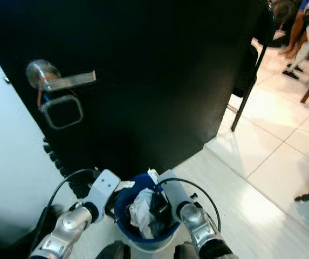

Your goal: Clean up the room

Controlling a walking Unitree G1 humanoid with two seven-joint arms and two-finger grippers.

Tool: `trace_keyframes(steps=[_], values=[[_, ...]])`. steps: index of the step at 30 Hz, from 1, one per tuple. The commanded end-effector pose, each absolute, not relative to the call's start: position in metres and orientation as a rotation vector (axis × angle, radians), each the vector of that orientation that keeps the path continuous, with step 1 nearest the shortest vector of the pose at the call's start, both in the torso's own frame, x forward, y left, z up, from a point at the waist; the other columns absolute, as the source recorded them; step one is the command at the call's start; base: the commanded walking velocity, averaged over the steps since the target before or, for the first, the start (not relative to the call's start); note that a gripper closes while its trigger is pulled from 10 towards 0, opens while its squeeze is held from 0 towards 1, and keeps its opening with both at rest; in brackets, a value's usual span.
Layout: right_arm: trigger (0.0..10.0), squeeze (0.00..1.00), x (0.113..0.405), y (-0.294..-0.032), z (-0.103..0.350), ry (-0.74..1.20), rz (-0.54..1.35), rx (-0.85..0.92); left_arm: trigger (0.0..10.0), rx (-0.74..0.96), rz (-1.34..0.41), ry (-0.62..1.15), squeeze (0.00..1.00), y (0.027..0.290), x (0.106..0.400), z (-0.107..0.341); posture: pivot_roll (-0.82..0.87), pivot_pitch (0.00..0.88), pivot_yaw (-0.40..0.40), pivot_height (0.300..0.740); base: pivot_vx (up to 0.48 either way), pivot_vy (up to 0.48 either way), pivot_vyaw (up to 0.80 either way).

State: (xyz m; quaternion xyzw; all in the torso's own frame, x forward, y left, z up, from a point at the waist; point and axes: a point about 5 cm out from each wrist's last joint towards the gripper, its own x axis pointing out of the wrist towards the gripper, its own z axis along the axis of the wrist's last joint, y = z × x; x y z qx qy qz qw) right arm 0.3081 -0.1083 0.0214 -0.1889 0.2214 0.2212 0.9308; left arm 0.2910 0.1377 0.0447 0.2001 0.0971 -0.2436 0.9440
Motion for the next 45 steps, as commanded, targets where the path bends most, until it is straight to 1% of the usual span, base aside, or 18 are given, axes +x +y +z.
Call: trace_keyframes(steps=[1, 2, 6, 8, 11, 15, 28, 33, 34, 35, 39, 40, 42, 43, 44, 45], values=[[10.0, 0.0, 0.306, -0.107, 0.016, 0.494, 0.454, -0.401, 10.0, 0.461, -0.531, 0.251, 0.0, 0.142, 0.284, 0.03, -0.03, 0.314, -0.087, 0.643, 0.0, 0.0, 0.0], [10.0, 0.0, 0.306, -0.107, 0.016, 0.494, 0.454, -0.401, 10.0, 0.461, -0.531, 0.251, 0.0, 0.142, 0.284, 0.03, -0.03, 0.314, -0.087, 0.643, 0.0, 0.0, 0.0], [10.0, 0.0, 0.315, -0.102, 0.024, 0.478, 0.463, -0.426, 10.0, 0.504, -0.493, 0.226, 0.0, 0.15, 0.293, 0.033, -0.06, 0.36, -0.093, 0.643, 0.0, 0.0, 0.0], [10.0, 0.0, 0.318, -0.101, 0.026, 0.472, 0.461, -0.433, 10.0, 0.509, -0.484, 0.213, 0.0, 0.15, 0.295, 0.034, -0.06, 0.36, -0.093, 0.643, 0.0, 0.0, 0.0], [10.0, 0.0, 0.327, -0.098, 0.036, 0.438, 0.426, -0.439, 10.0, 0.54, -0.493, 0.177, 0.0, 0.146, 0.3, 0.036, -0.07, 0.374, -0.098, 0.643, 0.0, 0.0, 0.0], [10.0, 0.0, 0.333, -0.098, 0.042, 0.411, 0.385, -0.436, 10.0, 0.556, -0.483, 0.143, 0.0, 0.141, 0.307, 0.04, -0.08, 0.382, -0.094, 0.643, 0.0, 0.0, 0.0], [10.0, 0.0, 0.334, -0.096, 0.044, 0.401, 0.362, -0.421, 10.0, 0.51, -0.48, 0.121, 0.0, 0.13, 0.317, 0.046, -0.09, 0.389, -0.082, 0.643, 0.0, 0.0, 0.0], [10.0, 0.0, 0.334, -0.093, 0.043, 0.406, 0.369, -0.38, 10.0, 0.503, -0.477, 0.115, 0.0, 0.129, 0.319, 0.047, -0.1, 0.388, -0.08, 0.643, 0.0, 0.0, 0.0], [10.0, 0.04, 0.334, -0.091, 0.044, 0.406, 0.371, -0.357, 10.0, 0.497, -0.479, 0.116, 0.0, 0.129, 0.319, 0.047, -0.1, 0.387, -0.079, 0.643, 0.0, 0.0, 0.0], [10.0, 1.0, 0.333, -0.088, 0.044, 0.408, 0.379, -0.32, 10.0, 0.493, -0.482, 0.118, 1.0, 0.128, 0.319, 0.046, -0.1, 0.385, -0.079, 0.643, 0.0, 0.0, 0.0], [10.0, 1.0, 0.332, -0.084, 0.042, 0.419, 0.39, -0.29, 10.0, 0.487, -0.493, 0.12, 1.0, 0.125, 0.318, 0.045, -0.1, 0.38, -0.078, 0.643, 0.0, 0.0, 0.0], [10.0, 0.0, 0.33, -0.083, 0.04, 0.425, 0.393, -0.291, 10.0, 0.487, -0.493, 0.122, 1.0, 0.124, 0.317, 0.044, -0.1, 0.38, -0.078, 0.643, 0.0, 0.0, 0.0], [10.0, 0.0, 0.33, -0.082, 0.039, 0.428, 0.394, -0.295, 10.0, 0.486, -0.492, 0.124, 1.0, 0.124, 0.317, 0.043, -0.1, 0.38, -0.078, 0.643, 0.0, 0.0, 0.0], [10.0, 0.0, 0.329, -0.082, 0.039, 0.431, 0.392, -0.294, 10.0, 0.482, -0.491, 0.128, 0.36, 0.124, 0.317, 0.042, -0.1, 0.379, -0.078, 0.643, 0.0, 0.0, 0.0], [10.0, 0.0, 0.329, -0.082, 0.039, 0.431, 0.392, -0.294, 10.0, 0.482, -0.491, 0.128, 0.36, 0.124, 0.317, 0.042, -0.1, 0.379, -0.078, 0.643, 0.0, 0.0, 0.0], [10.0, 0.0, 0.329, -0.082, 0.038, 0.432, 0.391, -0.292, 10.0, 0.478, -0.491, 0.131, 0.0, 0.124, 0.317, 0.042, -0.1, 0.379, -0.078, 0.643, 0.0, 0.0, 0.0]])
